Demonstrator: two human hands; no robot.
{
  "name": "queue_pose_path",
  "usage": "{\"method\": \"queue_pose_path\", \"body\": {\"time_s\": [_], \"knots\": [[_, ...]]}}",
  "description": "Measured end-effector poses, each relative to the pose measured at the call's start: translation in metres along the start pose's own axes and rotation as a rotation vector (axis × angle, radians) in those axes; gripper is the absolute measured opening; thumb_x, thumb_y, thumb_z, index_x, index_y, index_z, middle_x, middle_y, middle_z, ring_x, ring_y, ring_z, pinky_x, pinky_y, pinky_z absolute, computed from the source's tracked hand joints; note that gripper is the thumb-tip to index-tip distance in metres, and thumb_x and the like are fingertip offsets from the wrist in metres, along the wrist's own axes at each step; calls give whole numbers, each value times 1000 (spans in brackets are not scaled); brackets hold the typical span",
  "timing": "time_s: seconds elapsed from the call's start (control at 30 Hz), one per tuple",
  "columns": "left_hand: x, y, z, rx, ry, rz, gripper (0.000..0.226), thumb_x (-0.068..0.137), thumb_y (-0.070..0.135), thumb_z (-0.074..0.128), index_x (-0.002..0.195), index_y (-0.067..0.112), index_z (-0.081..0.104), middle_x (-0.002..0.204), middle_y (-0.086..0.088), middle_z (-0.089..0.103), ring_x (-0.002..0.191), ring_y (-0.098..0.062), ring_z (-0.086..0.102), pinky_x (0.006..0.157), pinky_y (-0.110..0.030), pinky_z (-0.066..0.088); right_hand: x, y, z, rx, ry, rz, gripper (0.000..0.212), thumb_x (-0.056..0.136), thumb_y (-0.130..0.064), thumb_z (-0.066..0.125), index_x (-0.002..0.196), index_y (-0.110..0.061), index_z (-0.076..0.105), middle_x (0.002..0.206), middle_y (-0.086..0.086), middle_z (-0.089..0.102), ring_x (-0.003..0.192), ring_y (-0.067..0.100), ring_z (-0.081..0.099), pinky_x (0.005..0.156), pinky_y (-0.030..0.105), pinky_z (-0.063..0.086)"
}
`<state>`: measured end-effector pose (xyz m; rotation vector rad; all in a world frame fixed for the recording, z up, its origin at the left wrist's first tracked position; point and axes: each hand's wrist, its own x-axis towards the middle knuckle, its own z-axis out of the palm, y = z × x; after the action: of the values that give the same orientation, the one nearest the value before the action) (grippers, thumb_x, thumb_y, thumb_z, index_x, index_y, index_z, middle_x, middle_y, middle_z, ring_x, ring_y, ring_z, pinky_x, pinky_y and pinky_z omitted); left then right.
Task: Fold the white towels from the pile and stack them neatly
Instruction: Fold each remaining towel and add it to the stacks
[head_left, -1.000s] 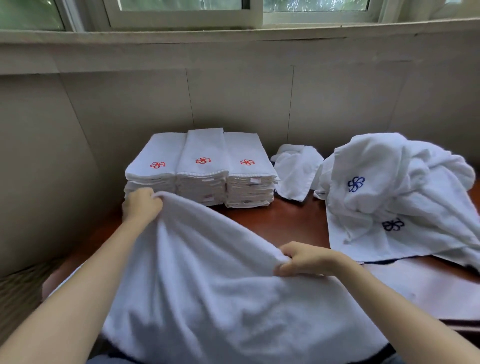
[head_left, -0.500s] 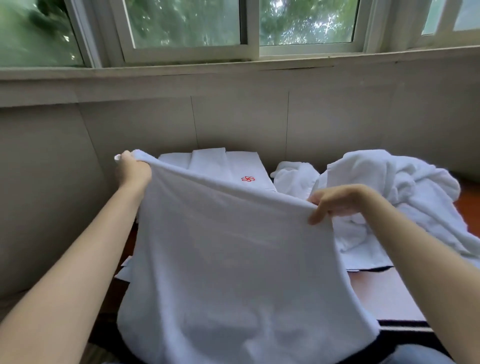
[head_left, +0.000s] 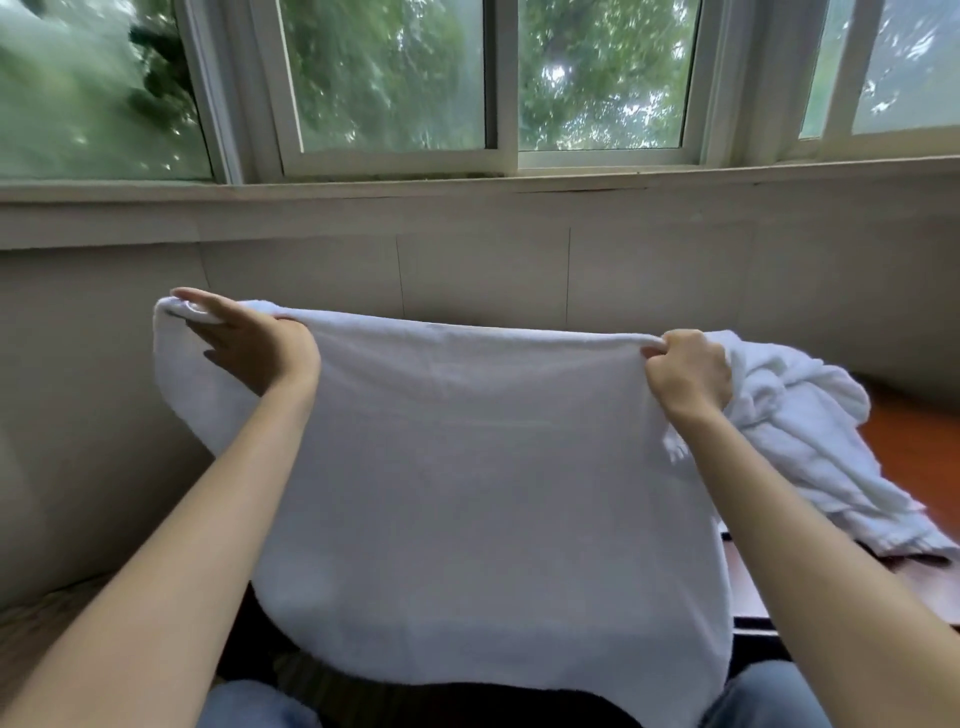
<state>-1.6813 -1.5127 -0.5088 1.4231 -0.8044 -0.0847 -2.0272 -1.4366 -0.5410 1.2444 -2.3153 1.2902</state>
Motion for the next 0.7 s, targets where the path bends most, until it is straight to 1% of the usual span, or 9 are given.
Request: {"method": "queue_pose_path", "body": {"time_s": [0.1,0.2,0.27,0.33,0.4,0.47,0.53,0.6,0.7], "knots": [[-9,8,-20,-22,184,214,72,80,-8,20,149,-6,0,157,-24,2,147,-32,7,116,-43,6,-6,-6,-31,238,180,24,22,84,-10,47,85,-8,69,80,18,65,70,33,53,62,32,41],[-9,15,-31,-52,340,345,80,69,-10,19,147,-11,5,156,-28,6,146,-36,10,116,-41,2,-3,-15,-49,408,341,41,24,87,-12,45,95,-10,68,92,18,69,88,37,61,72,34,44],[-3,15,-25,-39,396,397,81,68,-7,28,146,-11,11,154,-30,12,144,-38,12,115,-37,0,7,-21,-46,429,363,35,24,91,-13,42,100,-6,64,99,21,67,96,38,59,74,34,39],[4,9,-8,55,369,386,79,71,-3,32,147,-9,12,154,-30,12,144,-39,10,116,-43,4,20,-28,-28,423,307,0,24,94,-11,40,104,-3,61,105,24,65,100,39,57,77,35,35],[15,-9,20,215,183,295,74,81,1,33,149,-5,5,155,-30,5,145,-40,4,116,-48,5,31,-30,3,415,116,-53,29,97,-9,39,119,-1,56,119,24,60,111,36,54,87,32,34],[21,-39,51,353,-128,139,75,92,6,39,150,3,-7,155,-30,-5,145,-40,-1,116,-48,4,34,-27,42,389,-211,-99,45,98,-14,45,141,-3,37,142,17,45,130,30,42,104,29,30],[15,-72,74,444,-460,-5,81,96,14,42,150,13,-17,154,-31,-8,144,-43,8,113,-48,14,25,-13,85,211,-501,-155,67,94,-18,53,150,-11,18,153,12,25,140,27,26,113,32,23],[-6,-111,89,610,-714,-57,77,99,27,39,150,22,-18,156,-28,-3,140,-42,19,110,-48,23,0,9,131,-39,-719,-242,66,92,-23,54,149,-14,22,153,11,21,140,25,25,112,31,25],[-59,-177,91,890,-968,-51,65,98,52,25,153,26,1,159,-16,5,143,-36,14,114,-50,16,-60,45,189,-246,-988,-258,50,98,-36,39,144,-18,32,154,9,21,141,24,23,113,37,23]]}}
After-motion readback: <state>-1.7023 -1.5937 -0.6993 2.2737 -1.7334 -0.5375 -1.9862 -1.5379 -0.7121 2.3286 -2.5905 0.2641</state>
